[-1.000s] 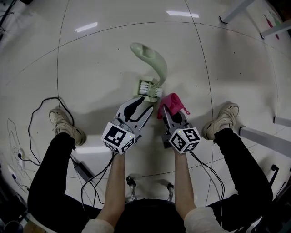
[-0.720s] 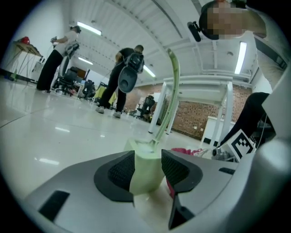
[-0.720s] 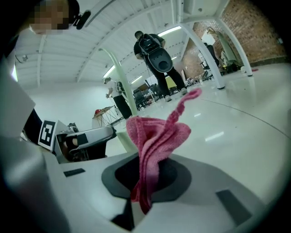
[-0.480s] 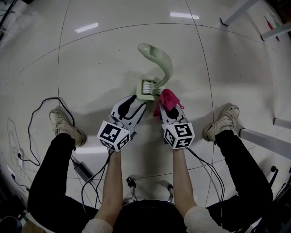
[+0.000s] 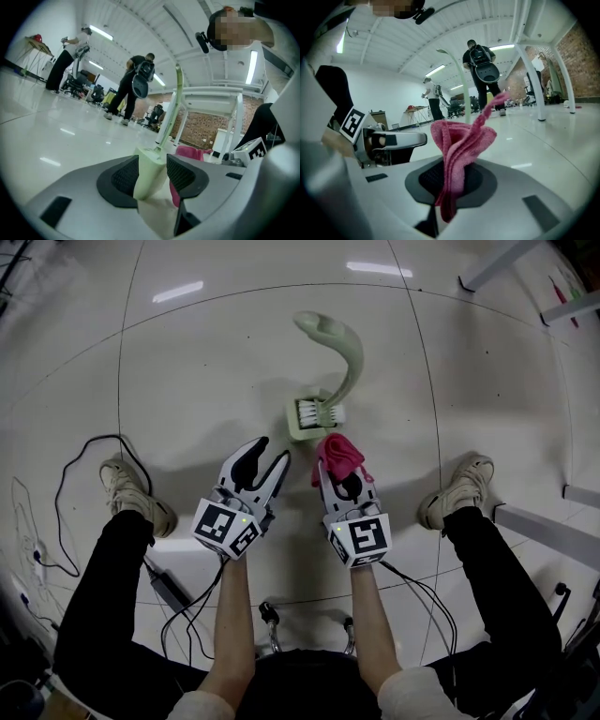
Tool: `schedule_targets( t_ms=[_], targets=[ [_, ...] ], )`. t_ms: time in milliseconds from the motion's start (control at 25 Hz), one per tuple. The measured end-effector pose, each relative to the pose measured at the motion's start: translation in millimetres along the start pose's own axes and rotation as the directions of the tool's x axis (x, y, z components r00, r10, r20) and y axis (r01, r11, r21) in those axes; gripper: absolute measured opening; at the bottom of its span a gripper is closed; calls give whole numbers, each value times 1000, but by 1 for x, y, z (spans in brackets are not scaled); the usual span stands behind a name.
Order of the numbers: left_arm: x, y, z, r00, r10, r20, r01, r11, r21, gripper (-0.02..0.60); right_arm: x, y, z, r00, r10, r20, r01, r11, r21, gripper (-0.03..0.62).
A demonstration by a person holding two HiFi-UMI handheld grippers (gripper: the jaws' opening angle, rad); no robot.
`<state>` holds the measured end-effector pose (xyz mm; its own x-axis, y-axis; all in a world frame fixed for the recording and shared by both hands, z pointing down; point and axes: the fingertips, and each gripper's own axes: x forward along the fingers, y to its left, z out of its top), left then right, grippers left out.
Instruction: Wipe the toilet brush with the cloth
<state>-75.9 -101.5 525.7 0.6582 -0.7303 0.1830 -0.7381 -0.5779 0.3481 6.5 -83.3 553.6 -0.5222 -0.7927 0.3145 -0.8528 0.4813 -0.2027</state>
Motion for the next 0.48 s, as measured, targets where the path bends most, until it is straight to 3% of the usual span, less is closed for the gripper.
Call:
schedule_targets(
  t_ms=[240, 480],
  targets=[
    [-20, 26, 16, 995, 88, 46, -87, 996, -27, 164, 40, 56, -4, 988, 143, -51, -149, 981, -125, 32],
    [-16, 22, 9, 996, 78, 32, -77, 997, -28, 164, 43, 34, -1, 992, 117, -56, -124, 983, -134, 32]
  ],
)
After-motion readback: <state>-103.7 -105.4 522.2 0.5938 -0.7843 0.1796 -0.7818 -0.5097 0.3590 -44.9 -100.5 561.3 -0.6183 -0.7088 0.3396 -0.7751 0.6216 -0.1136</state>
